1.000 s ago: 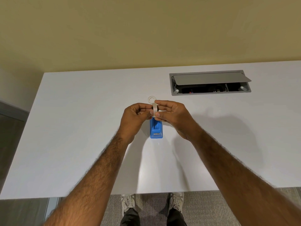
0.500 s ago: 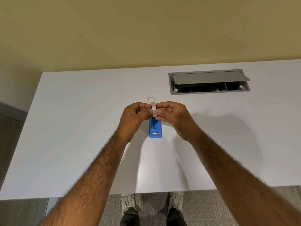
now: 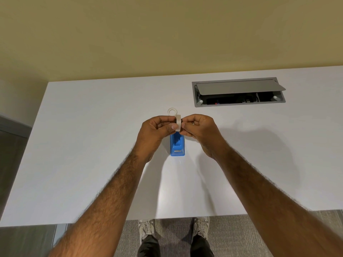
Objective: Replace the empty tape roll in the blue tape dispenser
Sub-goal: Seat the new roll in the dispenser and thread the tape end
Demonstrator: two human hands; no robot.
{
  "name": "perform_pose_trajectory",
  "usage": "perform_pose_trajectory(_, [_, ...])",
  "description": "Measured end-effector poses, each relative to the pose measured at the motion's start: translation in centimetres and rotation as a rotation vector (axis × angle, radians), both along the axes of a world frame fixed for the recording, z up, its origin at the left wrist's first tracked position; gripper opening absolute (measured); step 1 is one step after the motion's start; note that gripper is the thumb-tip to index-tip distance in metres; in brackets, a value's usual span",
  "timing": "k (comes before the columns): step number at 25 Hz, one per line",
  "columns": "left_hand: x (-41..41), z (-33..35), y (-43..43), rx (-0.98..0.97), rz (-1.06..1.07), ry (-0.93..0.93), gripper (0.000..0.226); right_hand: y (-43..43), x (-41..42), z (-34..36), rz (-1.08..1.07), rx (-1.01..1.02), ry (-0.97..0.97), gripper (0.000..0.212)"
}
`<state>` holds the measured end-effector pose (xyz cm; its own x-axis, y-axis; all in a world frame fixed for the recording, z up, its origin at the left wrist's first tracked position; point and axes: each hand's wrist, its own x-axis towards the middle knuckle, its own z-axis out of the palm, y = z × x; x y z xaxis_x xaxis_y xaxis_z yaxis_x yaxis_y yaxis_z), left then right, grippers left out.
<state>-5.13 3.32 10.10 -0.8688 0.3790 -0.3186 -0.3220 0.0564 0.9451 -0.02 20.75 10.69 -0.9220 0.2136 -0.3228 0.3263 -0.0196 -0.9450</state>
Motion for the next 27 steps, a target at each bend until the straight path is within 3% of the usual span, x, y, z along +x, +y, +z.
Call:
perform_pose_trajectory(19, [0.7,0.8,0.6,-0.080,-0.001,0.081,0.036,0.4,-0.6,1.0,-0.002,-0.111,-0.086,0.013])
perform_pose_trajectory(27, [0.4,0.9,0.2,-0.062,0.007,0.066,0.037,0.3,-0.6,1.4,0.033,-0.088,-0.050,0.027])
